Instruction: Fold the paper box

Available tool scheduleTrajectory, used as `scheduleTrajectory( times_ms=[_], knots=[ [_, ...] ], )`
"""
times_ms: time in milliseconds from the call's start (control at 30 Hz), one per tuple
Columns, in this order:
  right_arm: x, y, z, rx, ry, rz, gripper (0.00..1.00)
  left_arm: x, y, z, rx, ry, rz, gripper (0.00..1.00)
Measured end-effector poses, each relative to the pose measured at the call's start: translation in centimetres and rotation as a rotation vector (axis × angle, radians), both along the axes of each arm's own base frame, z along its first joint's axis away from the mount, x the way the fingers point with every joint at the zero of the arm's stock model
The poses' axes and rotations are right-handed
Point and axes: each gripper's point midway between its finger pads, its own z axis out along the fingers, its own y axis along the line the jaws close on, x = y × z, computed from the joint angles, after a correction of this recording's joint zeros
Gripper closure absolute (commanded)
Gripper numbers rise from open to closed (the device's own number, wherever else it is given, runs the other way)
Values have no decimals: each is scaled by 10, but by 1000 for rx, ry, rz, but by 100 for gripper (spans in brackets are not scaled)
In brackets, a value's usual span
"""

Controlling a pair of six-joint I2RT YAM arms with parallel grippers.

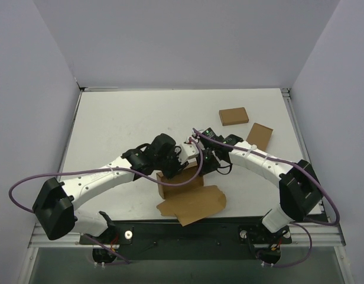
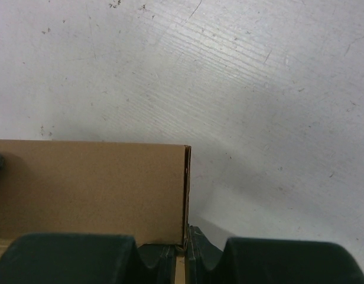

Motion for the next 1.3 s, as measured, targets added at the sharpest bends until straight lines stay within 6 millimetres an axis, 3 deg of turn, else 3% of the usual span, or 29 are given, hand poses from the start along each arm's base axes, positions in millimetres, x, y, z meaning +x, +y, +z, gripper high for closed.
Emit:
scheduleTrajectory(
  times_ms=[67, 133, 200, 400, 600, 800, 933, 1100, 1133, 1200, 1233, 1300],
  knots=[
    [0, 1, -2, -3, 9, 2, 92, 1, 0, -1, 13, -12, 1, 70],
    [-3, -1, -4, -12, 23, 1, 87, 0, 0, -2, 26, -25, -4, 83],
    [-5, -4, -4, -18, 37, -4, 77, 1, 0, -4, 42, -39, -4, 90],
    [-4, -3, -1, 1, 48, -33, 38, 4, 3, -19, 94, -33, 19, 95],
    [14, -18, 23, 66, 8, -152, 34, 9, 8, -38, 156, -15, 65, 95],
    [44, -68, 66, 189, -135, -407, 33, 21, 21, -58, 228, 6, 183, 96],
    [41, -97, 71, 251, -206, -551, 33, 44, 40, -68, 261, 42, 355, 96],
    [16, -101, 35, 314, -168, -642, 34, 68, 69, -69, 243, 82, 580, 82],
    [10, -98, 22, 326, -149, -653, 34, 69, 71, -69, 236, 94, 612, 71],
    [-7, -89, -3, 330, -90, -648, 33, 67, 73, -70, 221, 118, 655, 62],
    [-15, -84, -13, 328, -65, -633, 33, 65, 71, -70, 204, 133, 673, 52],
    [-26, -71, -26, 328, -25, -603, 33, 58, 69, -72, 153, 163, 701, 43]
  ],
)
